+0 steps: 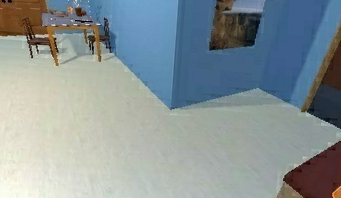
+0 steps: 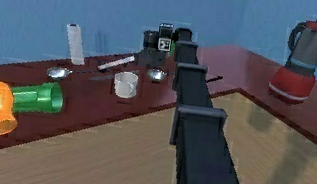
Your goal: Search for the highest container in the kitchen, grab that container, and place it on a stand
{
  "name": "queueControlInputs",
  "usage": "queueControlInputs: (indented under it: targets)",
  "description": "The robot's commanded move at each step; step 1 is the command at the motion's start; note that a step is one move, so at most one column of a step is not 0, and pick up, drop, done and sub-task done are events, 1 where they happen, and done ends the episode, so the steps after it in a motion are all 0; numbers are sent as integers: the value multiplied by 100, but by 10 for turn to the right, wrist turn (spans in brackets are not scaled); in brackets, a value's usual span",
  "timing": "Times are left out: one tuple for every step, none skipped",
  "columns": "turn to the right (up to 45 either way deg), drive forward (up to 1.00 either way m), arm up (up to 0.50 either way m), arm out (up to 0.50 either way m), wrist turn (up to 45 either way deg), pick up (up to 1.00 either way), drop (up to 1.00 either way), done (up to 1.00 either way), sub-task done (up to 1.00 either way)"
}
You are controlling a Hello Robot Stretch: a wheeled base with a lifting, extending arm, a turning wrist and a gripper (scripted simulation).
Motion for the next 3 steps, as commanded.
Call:
queueControlInputs:
  targets:
    - [0,0,0,0,210,0,0,0,0]
    - [0,0,-10,0,0,0,0,0,0]
    - [0,0,0,0,0,100,0,0,0]
